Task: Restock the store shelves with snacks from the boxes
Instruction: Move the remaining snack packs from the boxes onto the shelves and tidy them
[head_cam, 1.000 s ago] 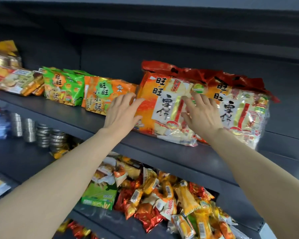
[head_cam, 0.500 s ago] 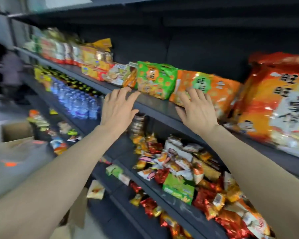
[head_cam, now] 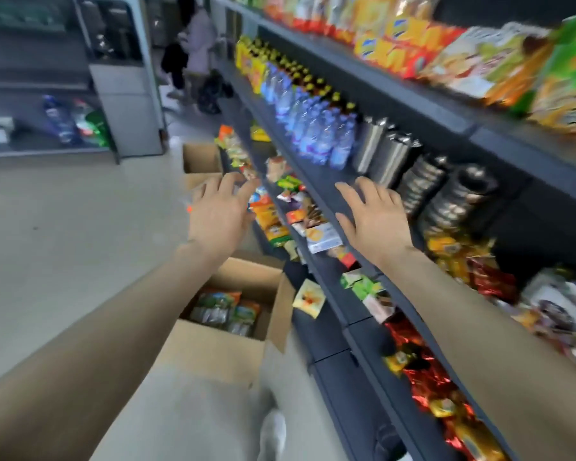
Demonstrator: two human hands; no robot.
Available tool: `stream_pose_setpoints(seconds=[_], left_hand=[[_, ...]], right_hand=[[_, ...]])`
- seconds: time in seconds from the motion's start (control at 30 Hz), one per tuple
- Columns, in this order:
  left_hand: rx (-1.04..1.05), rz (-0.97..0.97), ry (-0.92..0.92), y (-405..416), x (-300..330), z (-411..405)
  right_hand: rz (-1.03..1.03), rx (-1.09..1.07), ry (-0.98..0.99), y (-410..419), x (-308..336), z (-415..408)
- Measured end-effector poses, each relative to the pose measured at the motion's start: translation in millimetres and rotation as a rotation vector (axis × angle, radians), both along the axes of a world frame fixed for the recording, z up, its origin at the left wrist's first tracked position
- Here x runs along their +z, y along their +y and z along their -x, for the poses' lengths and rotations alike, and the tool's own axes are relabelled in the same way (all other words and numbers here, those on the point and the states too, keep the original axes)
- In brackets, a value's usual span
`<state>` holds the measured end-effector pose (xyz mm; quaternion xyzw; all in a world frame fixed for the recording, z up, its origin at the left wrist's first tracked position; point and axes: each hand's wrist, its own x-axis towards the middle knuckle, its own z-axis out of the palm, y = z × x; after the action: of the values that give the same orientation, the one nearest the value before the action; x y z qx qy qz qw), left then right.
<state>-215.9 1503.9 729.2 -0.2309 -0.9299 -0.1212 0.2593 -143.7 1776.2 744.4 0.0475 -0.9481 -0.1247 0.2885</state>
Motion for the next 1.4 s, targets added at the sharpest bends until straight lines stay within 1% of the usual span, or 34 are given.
stream_pose_setpoints(seconds=[0.17, 0.33, 0.43, 0.67, 0.8, 0.97, 1.07, 1.3, 1.4], left_hand=[[0.081, 0.041, -0.158, -42, -59, 69], [0.147, 0.061, -0.316, -60, -117, 152], [0.17, 0.077, -0.406, -65, -153, 197], [0.177, 0.158, -0.632, -82, -224, 283], [0.133, 0.2, -0.736, -85, -281, 332], [0.054, 0.237, -0.848, -90, -383, 374], [0.009, 0.286, -0.922, -91, -465, 390], [-0.081, 0.4, -1.063, -93, -641, 386], [-0.115, 0.46, -1.128, -94, -708, 378]], right_hand=[[0.067, 0.057, -0.13, -48, -70, 95], [0.159, 0.084, -0.354, -83, -132, 203], [0.228, 0.082, -0.45, -96, -168, 257], [0.263, 0.07, -0.61, -108, -246, 337], [0.348, -0.032, -0.663, -114, -306, 369], [0.441, -0.199, -0.742, -121, -406, 390], [0.514, -0.291, -0.764, -125, -485, 394], [0.645, -0.522, -1.031, -129, -665, 384], [0.67, -0.583, -1.103, -126, -735, 380]])
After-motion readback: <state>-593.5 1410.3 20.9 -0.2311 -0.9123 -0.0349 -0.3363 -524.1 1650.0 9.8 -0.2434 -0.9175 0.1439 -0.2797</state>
